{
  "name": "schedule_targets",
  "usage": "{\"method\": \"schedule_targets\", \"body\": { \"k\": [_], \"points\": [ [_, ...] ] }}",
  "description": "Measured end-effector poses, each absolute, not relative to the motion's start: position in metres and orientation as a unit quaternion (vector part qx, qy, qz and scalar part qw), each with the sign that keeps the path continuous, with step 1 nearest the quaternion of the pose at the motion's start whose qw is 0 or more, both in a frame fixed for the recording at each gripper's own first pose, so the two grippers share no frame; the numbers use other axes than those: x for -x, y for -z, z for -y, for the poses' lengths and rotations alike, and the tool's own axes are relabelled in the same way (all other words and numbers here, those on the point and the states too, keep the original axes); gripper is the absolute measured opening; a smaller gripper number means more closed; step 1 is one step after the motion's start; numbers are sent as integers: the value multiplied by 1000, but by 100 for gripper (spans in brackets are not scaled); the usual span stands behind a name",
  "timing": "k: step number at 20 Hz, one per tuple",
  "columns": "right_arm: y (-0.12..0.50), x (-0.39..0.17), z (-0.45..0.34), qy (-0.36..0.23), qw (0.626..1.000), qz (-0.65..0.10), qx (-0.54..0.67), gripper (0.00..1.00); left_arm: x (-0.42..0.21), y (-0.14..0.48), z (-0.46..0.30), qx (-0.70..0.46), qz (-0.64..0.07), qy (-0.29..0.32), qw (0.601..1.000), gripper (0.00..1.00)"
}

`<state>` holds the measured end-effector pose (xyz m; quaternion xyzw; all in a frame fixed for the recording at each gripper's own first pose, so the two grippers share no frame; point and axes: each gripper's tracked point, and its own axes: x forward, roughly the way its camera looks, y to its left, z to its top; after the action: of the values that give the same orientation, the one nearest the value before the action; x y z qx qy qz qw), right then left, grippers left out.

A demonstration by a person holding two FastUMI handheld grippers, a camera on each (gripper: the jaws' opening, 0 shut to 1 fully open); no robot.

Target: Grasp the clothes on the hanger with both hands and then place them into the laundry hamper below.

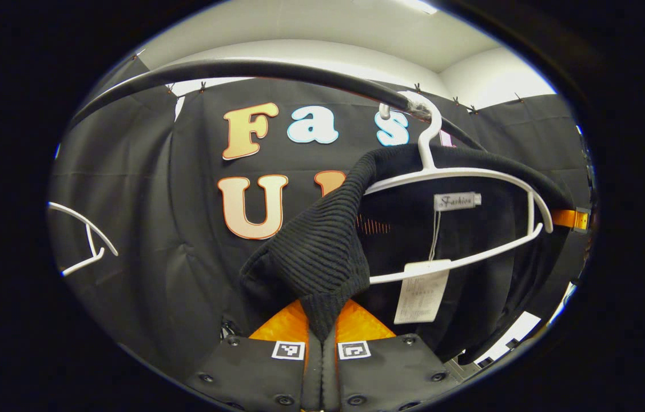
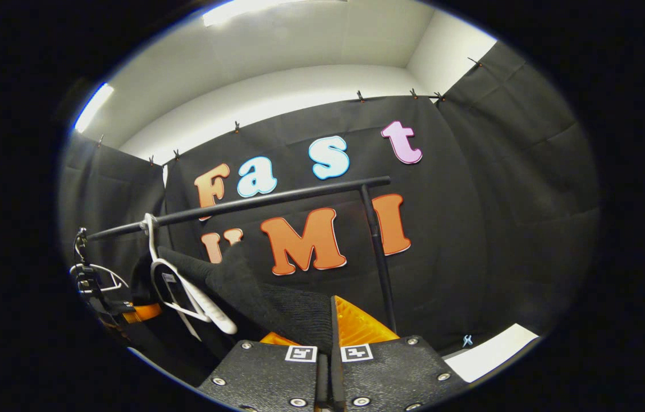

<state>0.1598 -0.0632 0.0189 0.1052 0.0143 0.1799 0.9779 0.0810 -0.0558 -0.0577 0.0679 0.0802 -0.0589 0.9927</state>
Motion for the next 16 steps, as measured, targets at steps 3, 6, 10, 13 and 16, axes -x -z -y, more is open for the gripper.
{"method": "schedule_targets", "body": {
  "k": [3, 6, 10, 13, 16],
  "points": [
    [15, -161, 60, -181, 973, -43, -134, 1, -82, 60, 48, -66, -80, 56, 993, 5],
    [47, -166, 54, -182, 967, -68, -163, 1, -84, 61, 49, -71, -77, 57, 993, 10],
    [88, -168, 37, -187, 959, -98, -188, 1, -85, 60, 41, -70, -76, 53, 993, 10],
    [116, -164, 24, -186, 953, -120, -207, 1, -87, 55, 35, -71, -72, 50, 994, 10],
    [140, -163, 9, -183, 948, -139, -221, 1, -92, 40, 23, -69, -57, 39, 995, 7]
  ]
}}
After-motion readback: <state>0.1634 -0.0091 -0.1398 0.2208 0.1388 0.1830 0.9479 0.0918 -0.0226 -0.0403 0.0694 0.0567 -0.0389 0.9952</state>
